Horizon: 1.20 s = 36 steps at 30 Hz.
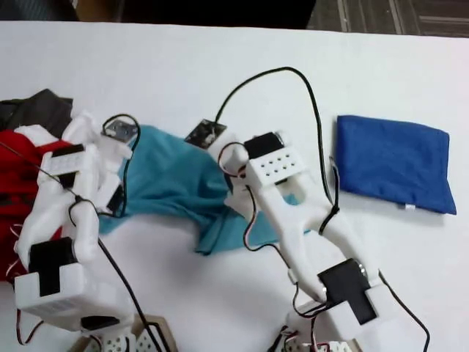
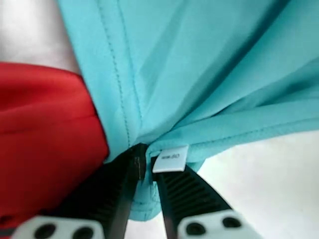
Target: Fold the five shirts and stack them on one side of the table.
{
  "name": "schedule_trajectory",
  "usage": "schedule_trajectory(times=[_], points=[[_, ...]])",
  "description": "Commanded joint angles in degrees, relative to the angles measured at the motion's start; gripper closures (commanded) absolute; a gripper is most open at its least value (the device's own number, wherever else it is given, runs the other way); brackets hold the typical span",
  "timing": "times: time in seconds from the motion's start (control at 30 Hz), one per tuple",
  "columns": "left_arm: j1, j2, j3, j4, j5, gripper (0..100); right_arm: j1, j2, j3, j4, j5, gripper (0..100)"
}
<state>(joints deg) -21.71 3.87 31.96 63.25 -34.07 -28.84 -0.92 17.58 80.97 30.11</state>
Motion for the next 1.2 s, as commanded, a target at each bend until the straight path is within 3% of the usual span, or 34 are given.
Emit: schedule_trajectory(times=[0.0,0.17,0.37,0.43,0.5,0.87,1.17], points=[[-0.1,-0.2,-0.4,-0.8,0.4,97,-2.3,-3.3,-0.4,-0.2,-0.5,85.1],[-0.1,-0.2,-0.4,-0.8,0.4,97,-6.5,-2.8,-0.3,-0.7,-0.6,84.8],[-0.1,-0.2,-0.3,-0.8,0.4,97,-5.8,-2.8,-0.3,-1.0,-0.4,85.3],[-0.1,-0.2,-0.2,-0.8,0.4,97,-5.7,-2.8,-0.3,-1.0,-0.3,89.8],[-0.1,-0.2,-0.2,-0.8,0.4,97,-4.8,-3.1,-0.3,-1.0,-0.2,98.2],[-0.1,-0.2,-0.1,-0.8,0.4,97,3.1,-10.8,-12.3,4.4,0.0,97.8],[-0.1,-0.2,-0.1,-0.8,0.4,97,9.9,1.4,-12.3,-6.1,-0.4,97.8]])
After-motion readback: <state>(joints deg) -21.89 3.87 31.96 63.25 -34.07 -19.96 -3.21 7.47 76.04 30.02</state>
